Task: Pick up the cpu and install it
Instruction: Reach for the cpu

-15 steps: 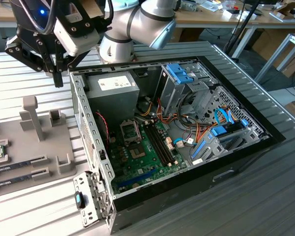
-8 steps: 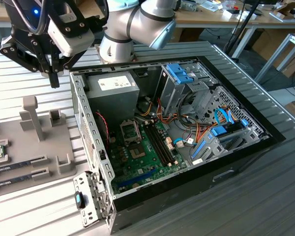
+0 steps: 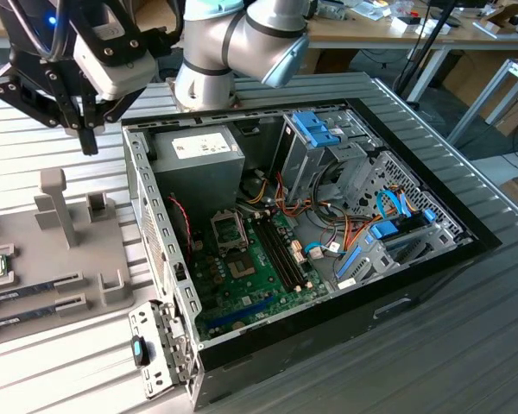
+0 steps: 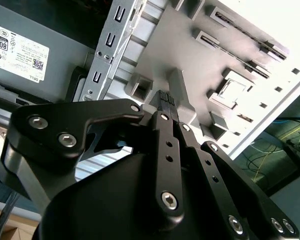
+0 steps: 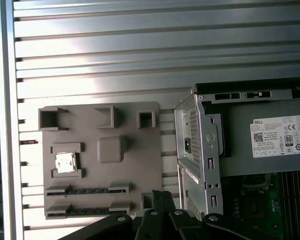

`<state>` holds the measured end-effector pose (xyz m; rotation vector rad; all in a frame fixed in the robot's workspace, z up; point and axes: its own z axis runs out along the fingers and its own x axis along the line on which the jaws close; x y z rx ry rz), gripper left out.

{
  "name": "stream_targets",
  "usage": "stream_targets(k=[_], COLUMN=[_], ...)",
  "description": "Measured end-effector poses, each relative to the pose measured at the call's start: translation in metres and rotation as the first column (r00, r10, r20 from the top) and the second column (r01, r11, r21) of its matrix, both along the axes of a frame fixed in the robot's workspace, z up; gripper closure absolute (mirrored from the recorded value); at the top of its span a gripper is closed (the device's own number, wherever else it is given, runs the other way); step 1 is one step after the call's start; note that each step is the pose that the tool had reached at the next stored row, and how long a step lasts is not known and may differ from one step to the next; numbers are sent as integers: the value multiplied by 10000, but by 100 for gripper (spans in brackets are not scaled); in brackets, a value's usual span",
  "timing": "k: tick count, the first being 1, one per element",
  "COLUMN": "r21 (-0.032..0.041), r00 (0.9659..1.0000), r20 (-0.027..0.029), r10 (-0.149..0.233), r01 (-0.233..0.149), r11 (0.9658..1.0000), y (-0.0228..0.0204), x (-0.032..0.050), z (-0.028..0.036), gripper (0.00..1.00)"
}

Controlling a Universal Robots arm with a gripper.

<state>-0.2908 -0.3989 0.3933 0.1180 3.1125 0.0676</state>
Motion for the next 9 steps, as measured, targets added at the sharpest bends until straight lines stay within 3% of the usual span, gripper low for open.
stream_targets(k=[9], r21=[0], r00=[10000], r20=[0], r10=[0], r01=[0], r11=[10000], y=[0], x=[-73], z=[0], gripper=[89])
